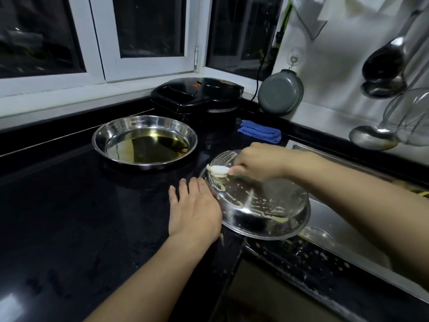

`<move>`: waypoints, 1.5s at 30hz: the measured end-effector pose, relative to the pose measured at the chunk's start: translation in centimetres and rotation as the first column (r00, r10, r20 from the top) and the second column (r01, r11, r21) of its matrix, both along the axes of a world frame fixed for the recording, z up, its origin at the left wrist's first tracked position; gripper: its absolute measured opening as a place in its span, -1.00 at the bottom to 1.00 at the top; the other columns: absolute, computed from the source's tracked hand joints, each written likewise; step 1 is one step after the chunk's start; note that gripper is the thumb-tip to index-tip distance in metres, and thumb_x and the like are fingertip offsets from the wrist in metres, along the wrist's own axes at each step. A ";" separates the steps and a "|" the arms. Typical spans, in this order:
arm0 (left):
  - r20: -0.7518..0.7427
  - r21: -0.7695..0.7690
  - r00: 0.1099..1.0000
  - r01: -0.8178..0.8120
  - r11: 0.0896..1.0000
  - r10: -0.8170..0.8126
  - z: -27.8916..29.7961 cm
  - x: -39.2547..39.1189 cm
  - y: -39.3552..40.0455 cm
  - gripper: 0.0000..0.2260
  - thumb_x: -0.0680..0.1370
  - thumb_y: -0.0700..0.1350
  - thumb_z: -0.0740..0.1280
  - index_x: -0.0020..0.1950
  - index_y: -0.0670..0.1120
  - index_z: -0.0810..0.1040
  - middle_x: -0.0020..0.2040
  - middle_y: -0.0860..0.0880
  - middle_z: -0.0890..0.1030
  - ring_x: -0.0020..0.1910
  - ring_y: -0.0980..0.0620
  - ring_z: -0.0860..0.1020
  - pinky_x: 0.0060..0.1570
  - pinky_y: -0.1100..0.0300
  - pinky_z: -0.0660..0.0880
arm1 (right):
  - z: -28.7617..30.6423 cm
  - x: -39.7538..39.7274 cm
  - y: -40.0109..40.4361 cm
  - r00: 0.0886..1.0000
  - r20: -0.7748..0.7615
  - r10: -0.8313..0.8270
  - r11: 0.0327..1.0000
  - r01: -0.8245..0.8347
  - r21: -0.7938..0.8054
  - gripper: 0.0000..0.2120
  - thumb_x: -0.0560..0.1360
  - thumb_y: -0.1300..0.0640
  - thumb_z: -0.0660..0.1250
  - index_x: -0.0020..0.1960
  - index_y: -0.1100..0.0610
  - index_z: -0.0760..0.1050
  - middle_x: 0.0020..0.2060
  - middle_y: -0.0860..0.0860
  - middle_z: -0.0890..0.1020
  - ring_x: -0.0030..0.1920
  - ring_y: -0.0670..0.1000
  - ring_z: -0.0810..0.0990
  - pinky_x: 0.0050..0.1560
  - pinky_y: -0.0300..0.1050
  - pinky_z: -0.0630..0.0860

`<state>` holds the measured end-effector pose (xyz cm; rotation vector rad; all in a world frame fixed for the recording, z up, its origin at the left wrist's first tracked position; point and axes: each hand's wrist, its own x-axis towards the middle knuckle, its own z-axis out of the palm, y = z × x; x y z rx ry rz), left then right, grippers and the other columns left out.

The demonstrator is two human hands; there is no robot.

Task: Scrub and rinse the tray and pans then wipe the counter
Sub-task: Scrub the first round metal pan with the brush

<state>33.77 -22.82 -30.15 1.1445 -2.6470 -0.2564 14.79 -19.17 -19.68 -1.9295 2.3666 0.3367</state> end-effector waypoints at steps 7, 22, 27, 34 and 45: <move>0.011 0.026 1.000 0.020 0.999 -0.020 0.2 0.2 0.0 -0.33 0.61 -0.07 0.22 0.63 -0.22 0.02 0.61 -0.15 0.14 0.62 -0.21 0.04 0.59 -0.21 -0.02 | 0.1 -4.9 -0.5 0.949 -0.101 -0.298 0.955 0.297 -0.025 -0.50 0.66 -0.22 0.09 -0.08 0.14 0.57 -0.07 0.11 0.64 -0.10 0.12 0.54 -0.07 0.02 0.47; -0.014 0.032 1.000 0.012 0.999 -0.012 0.0 0.1 0.0 -0.41 0.63 -0.14 0.10 0.64 -0.21 0.02 0.62 -0.13 0.14 0.62 -0.19 0.04 0.59 -0.19 -0.02 | 0.7 -1.9 2.8 0.973 -0.132 -0.188 0.982 0.188 -0.014 -0.58 0.64 -0.27 0.08 -0.19 -0.03 0.46 -0.14 0.00 0.60 -0.14 0.06 0.55 -0.08 0.01 0.50; -0.012 0.016 1.000 -0.001 1.000 0.001 -0.2 0.0 -0.1 -0.42 0.63 -0.12 0.10 0.64 -0.20 0.04 0.61 -0.13 0.16 0.62 -0.18 0.06 0.59 -0.18 0.00 | 0.2 2.3 4.2 0.997 -0.080 -0.009 1.000 0.007 -0.026 -0.59 0.65 -0.25 0.08 -0.23 -0.04 0.42 -0.32 -0.14 0.48 -0.29 -0.15 0.44 -0.15 -0.05 0.47; -0.003 0.030 1.000 0.012 0.999 -0.012 0.1 0.1 -0.1 -0.40 0.62 -0.12 0.12 0.64 -0.20 0.03 0.62 -0.12 0.14 0.62 -0.18 0.05 0.59 -0.19 -0.01 | 0.1 -5.1 3.7 0.910 -0.179 -0.374 0.928 0.367 -0.070 -0.55 0.63 -0.27 0.08 -0.02 0.03 0.58 -0.04 0.07 0.64 -0.07 0.13 0.59 0.02 0.06 0.56; -0.009 0.020 1.000 0.011 1.000 -0.011 -0.1 0.1 -0.1 -0.42 0.61 -0.12 0.12 0.62 -0.18 0.07 0.59 -0.11 0.19 0.61 -0.17 0.08 0.59 -0.17 0.01 | 0.4 -2.8 5.8 0.943 -0.174 -0.283 0.959 0.279 -0.048 -0.57 0.62 -0.29 0.07 -0.19 -0.02 0.48 -0.17 0.00 0.61 -0.16 0.04 0.58 -0.03 0.07 0.59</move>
